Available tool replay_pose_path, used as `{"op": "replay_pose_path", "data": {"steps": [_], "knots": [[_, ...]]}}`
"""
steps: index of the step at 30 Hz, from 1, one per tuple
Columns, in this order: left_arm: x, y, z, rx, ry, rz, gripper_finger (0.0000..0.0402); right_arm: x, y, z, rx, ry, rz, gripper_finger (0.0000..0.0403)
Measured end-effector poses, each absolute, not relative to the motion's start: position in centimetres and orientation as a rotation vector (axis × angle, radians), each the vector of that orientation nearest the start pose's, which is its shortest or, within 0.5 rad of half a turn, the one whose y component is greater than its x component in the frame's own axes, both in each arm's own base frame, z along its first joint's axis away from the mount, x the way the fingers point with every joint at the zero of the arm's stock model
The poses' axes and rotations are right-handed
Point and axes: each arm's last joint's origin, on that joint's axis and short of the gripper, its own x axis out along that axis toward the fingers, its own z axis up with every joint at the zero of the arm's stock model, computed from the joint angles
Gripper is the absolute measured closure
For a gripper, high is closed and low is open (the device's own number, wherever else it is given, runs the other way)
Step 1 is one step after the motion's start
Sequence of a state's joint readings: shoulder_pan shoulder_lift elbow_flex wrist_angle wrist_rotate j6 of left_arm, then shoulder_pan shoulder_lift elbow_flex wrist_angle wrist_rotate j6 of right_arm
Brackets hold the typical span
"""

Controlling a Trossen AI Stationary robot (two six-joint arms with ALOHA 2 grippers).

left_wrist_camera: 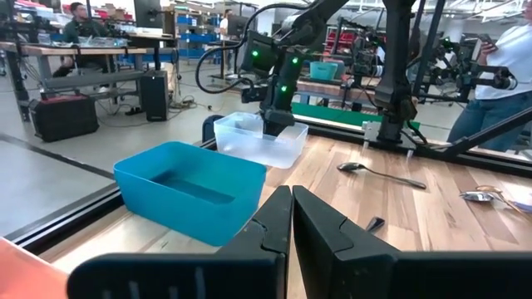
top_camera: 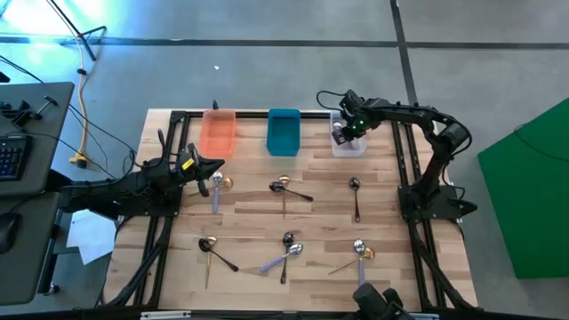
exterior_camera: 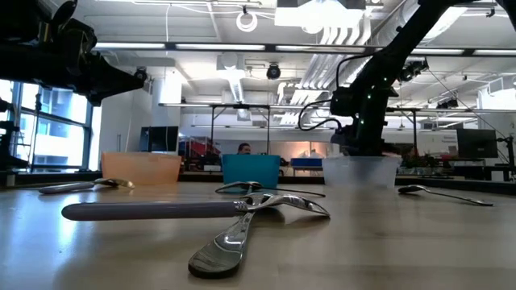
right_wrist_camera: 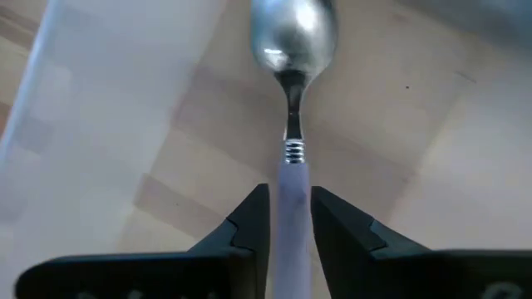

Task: Sort silverware by color (type)
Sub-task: Put the top right purple spoon into the transparent bin, then put the bottom left black spoon into the orange bin

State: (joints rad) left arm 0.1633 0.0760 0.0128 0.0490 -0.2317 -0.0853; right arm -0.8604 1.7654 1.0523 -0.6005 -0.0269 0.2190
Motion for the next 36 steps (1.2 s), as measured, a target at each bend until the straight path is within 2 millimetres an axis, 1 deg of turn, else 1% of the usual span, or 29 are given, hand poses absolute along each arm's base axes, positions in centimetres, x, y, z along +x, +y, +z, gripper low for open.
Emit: {"op": "replay_pose_path", "data": {"steps": [4,6,8,10,13,15,17,20,22,23,25,27,29,32,34,36], "knots": [[9.9,2.3,16.6,-0.089,0.002,0.395,0.0396,20.8,-24.1,16.0,0.738,1.14,-0.835,0.0288],[9.9,2.3,16.6,-0.099,0.0,0.395,0.0396,20.7,-23.8,16.5,0.724,1.147,-0.813,0.0272],[9.9,2.3,16.6,-0.099,-0.001,0.395,0.0396,20.5,-23.4,17.5,0.713,1.172,-0.795,0.0263],[9.9,2.3,16.6,-0.099,-0.001,0.395,0.0396,20.4,-22.8,18.9,0.691,1.176,-0.789,0.0264],[9.9,2.3,16.7,-0.106,-0.007,0.395,0.0396,20.1,-21.5,21.2,0.572,1.164,-0.814,0.028],[9.9,2.3,16.7,-0.118,-0.009,0.395,0.0396,20.0,-20.3,22.5,0.471,1.128,-0.835,0.03],[9.9,2.3,16.6,-0.118,-0.007,0.39,0.0396,19.8,-19.0,23.4,0.392,1.058,-0.839,0.0325],[9.9,2.2,16.6,-0.106,0.002,0.35,0.0397,19.4,-16.8,23.9,0.303,0.891,-0.808,0.0369],[9.9,2.1,16.6,-0.094,0.005,0.325,0.0397,19.0,-15.3,23.6,0.249,0.784,-0.78,0.0393],[9.9,2.1,16.6,-0.094,0.004,0.32,0.0397,18.7,-14.4,23.3,0.226,0.739,-0.763,0.0397],[10.0,2.1,16.7,-0.09,0.001,0.319,0.0397,18.2,-12.7,22.6,0.164,0.649,-0.715,0.0392],[10.0,2.1,16.6,-0.083,0.005,0.319,0.0397,17.7,-11.0,22.0,0.106,0.561,-0.637,0.0388],[10.0,2.1,16.5,-0.077,0.016,0.317,0.0397,17.4,-9.8,21.9,0.093,0.462,-0.548,0.0389],[10.3,2.0,16.4,-0.064,0.041,0.262,0.0397,17.0,-8.8,22.7,0.152,0.342,-0.444,0.0394],[10.5,1.9,16.3,-0.085,0.055,0.236,0.0397,16.9,-8.4,23.4,0.205,0.311,-0.387,0.0397],[10.7,1.9,16.1,-0.125,0.079,0.213,0.0397,16.9,-8.2,24.3,0.223,0.274,-0.366,0.0398]]}}
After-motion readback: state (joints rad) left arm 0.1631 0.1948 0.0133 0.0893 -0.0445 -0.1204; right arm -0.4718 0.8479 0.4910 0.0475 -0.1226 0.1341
